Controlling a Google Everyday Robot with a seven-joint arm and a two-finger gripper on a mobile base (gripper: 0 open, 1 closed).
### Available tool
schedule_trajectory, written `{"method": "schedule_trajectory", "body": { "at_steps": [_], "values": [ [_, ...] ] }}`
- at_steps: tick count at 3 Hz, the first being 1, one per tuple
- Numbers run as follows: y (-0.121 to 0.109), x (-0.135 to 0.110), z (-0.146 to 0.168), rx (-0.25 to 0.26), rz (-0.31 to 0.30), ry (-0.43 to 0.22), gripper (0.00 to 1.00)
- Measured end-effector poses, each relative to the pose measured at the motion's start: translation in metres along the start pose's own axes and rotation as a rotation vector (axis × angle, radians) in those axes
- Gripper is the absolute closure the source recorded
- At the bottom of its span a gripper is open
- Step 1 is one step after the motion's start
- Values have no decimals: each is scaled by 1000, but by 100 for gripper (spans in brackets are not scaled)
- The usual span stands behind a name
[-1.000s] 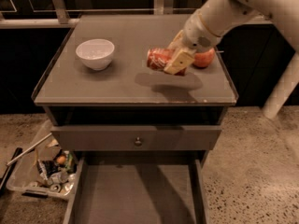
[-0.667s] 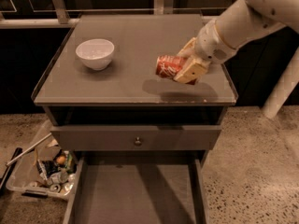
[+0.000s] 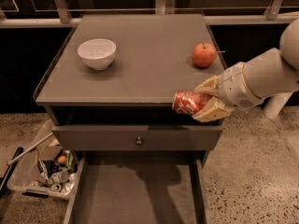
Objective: Place coke can into middle drawer
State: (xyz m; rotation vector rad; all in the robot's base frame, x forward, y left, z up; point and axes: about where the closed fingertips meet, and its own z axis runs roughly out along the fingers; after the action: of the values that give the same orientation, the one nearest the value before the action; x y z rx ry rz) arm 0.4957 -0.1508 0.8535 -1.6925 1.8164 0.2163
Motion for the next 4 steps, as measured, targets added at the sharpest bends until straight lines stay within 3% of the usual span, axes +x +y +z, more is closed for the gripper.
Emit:
{"method": "schedule_trajectory", "body": {
  "at_steps": [2,3,4],
  "values": [
    [4,-5,-4,7,-19,-5,100],
    [41,-14,-1,-2,-19,-46,100],
    [96,-9,14,-32,1,-88,100]
  ]
}}
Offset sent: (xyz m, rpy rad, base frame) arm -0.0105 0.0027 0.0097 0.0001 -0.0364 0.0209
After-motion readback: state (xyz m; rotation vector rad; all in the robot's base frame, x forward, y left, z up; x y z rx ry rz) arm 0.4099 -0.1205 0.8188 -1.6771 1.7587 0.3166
